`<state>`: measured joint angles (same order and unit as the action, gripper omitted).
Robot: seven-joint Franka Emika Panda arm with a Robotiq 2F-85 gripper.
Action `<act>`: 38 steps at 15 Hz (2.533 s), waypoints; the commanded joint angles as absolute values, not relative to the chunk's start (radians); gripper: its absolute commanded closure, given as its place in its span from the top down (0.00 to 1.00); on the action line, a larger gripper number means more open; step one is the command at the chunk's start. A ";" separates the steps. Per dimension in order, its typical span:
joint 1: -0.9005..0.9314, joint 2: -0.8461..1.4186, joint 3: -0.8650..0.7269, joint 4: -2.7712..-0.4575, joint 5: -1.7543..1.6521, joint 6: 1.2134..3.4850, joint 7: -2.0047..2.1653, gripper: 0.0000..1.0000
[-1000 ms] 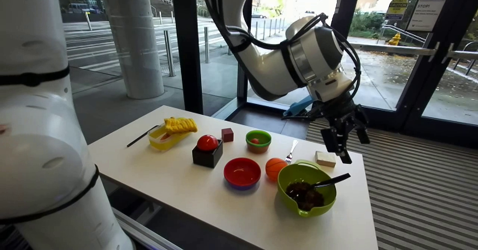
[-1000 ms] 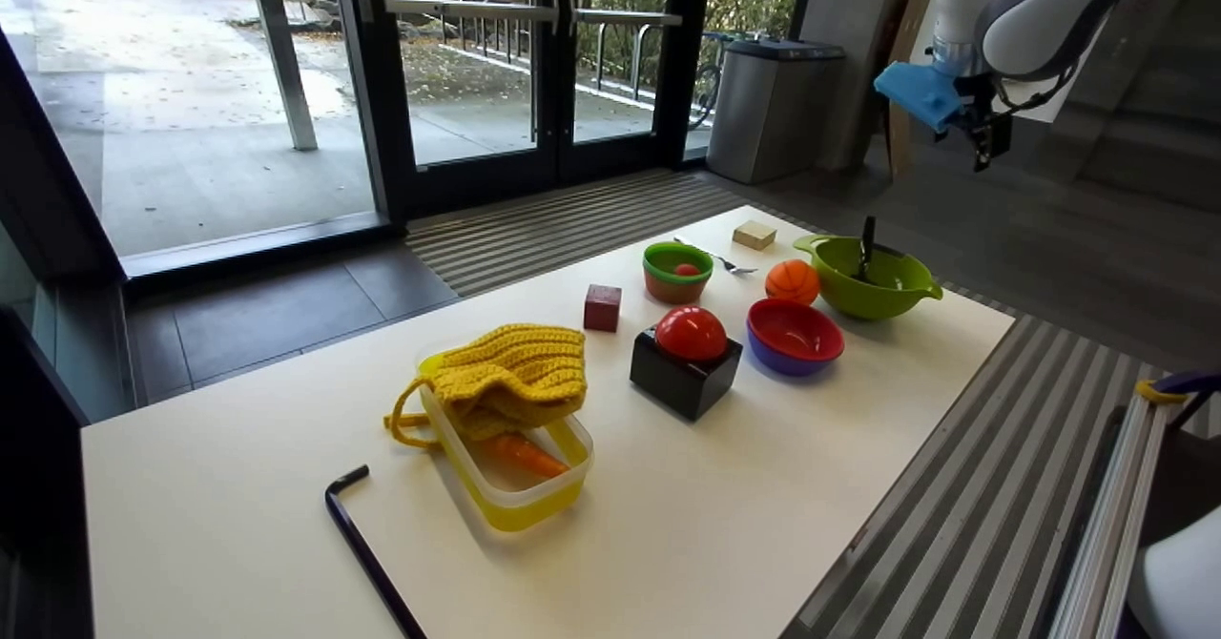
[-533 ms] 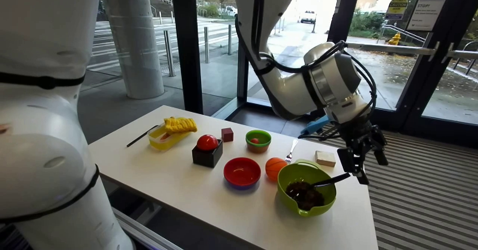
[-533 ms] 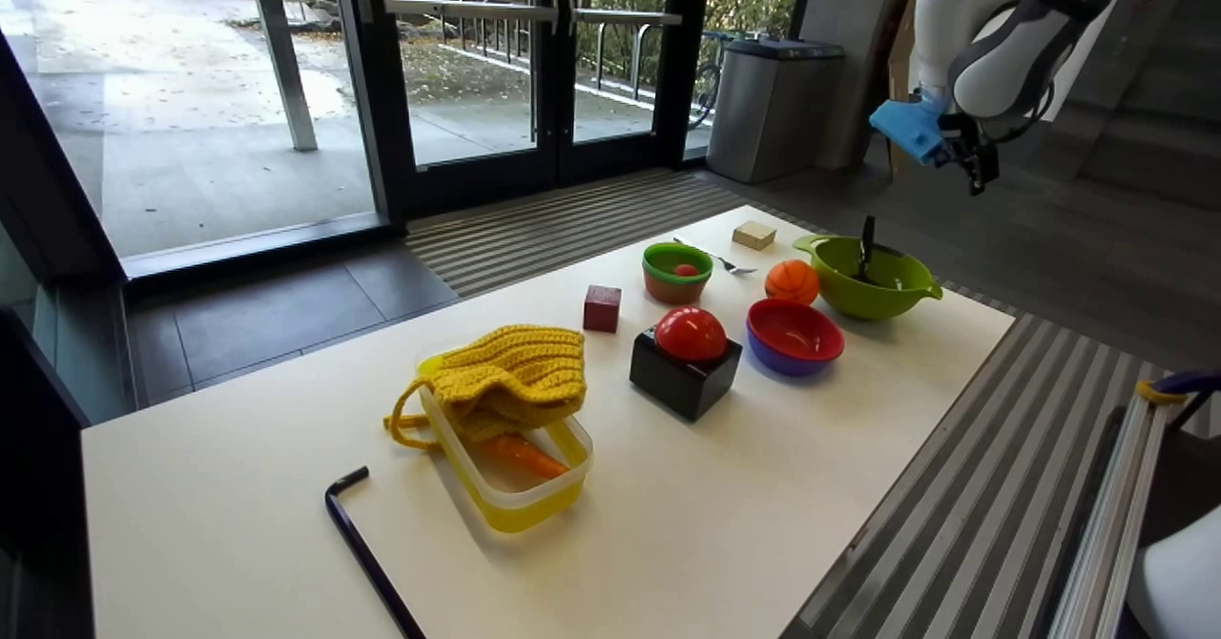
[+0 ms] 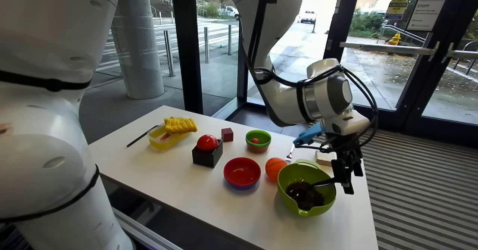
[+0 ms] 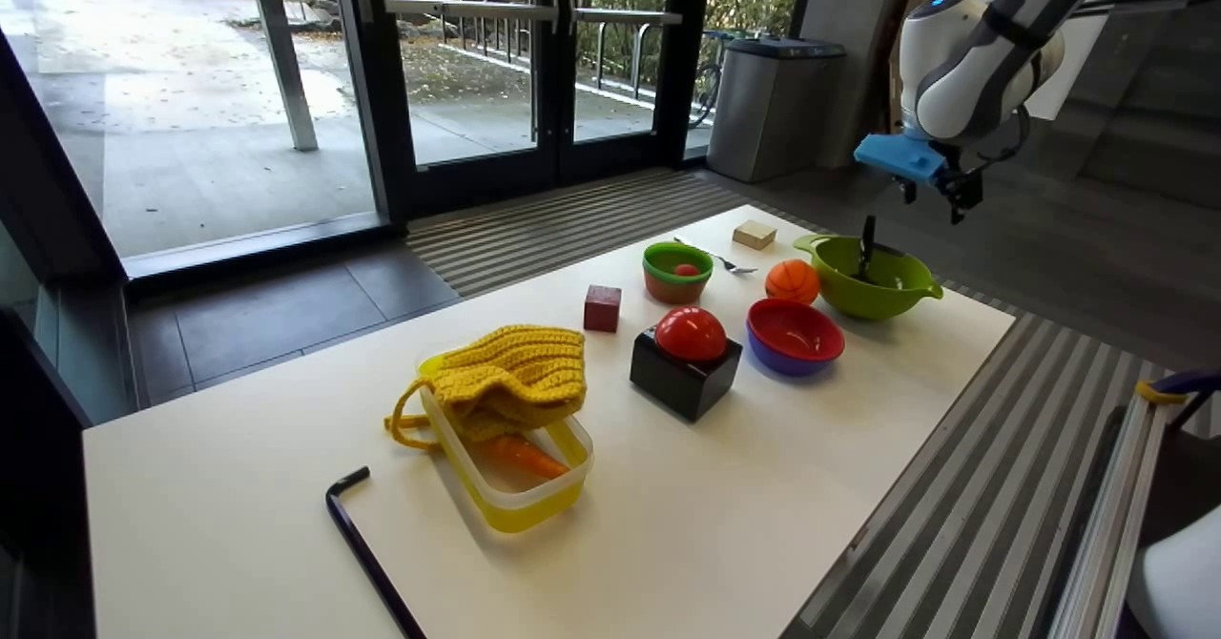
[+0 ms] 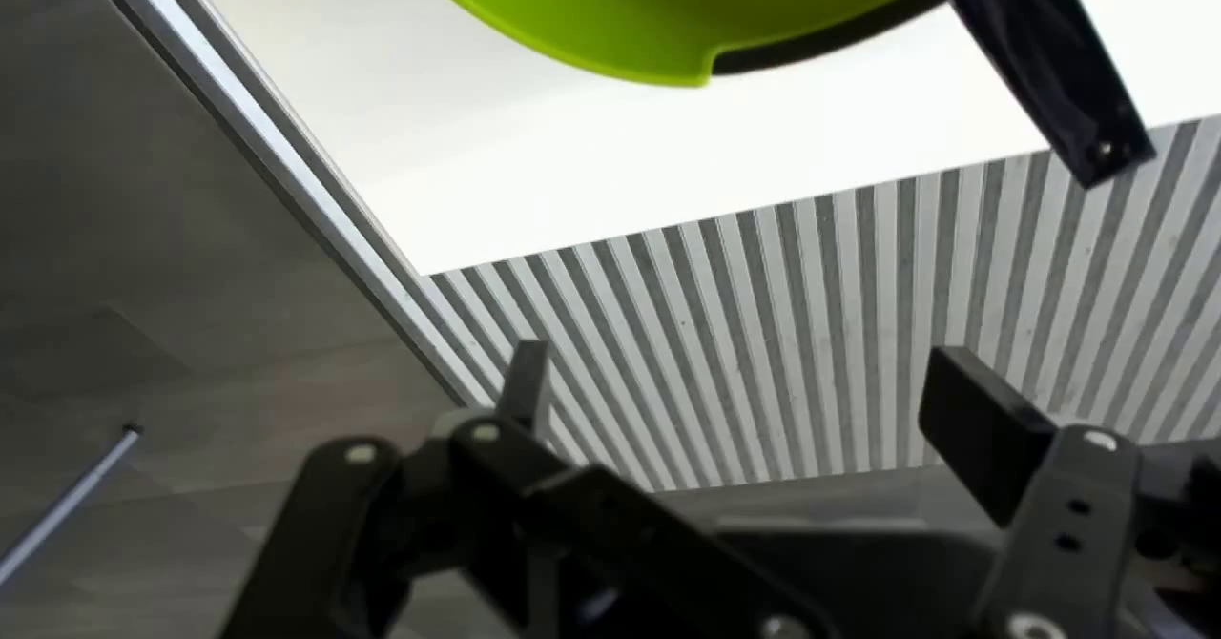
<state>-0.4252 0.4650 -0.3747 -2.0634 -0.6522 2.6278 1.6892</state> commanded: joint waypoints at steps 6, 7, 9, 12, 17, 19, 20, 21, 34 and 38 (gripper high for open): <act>-0.627 0.431 -0.186 -2.043 -0.536 2.581 1.052 1.00; -0.638 0.426 -0.173 -2.046 -0.514 2.560 0.978 1.00; -0.510 0.466 -0.309 -2.036 -0.458 2.607 1.000 1.00; -0.492 0.477 -0.328 -2.028 -0.453 2.613 0.992 1.00; -0.392 0.486 -0.419 -2.057 -0.441 2.776 0.812 1.00; -0.382 0.494 -0.426 -2.059 -0.415 2.833 0.714 1.00; -0.391 0.494 -0.412 -2.062 -0.380 2.848 0.648 1.00; -0.413 0.493 -0.384 -2.066 -0.324 2.854 0.566 1.00; -0.506 0.553 -0.272 -2.013 0.040 2.750 0.072 0.91; -0.494 0.580 -0.295 -1.986 0.042 2.765 0.089 1.00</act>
<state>-0.5164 0.5510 -0.2675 -2.0170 0.0129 2.7533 0.0959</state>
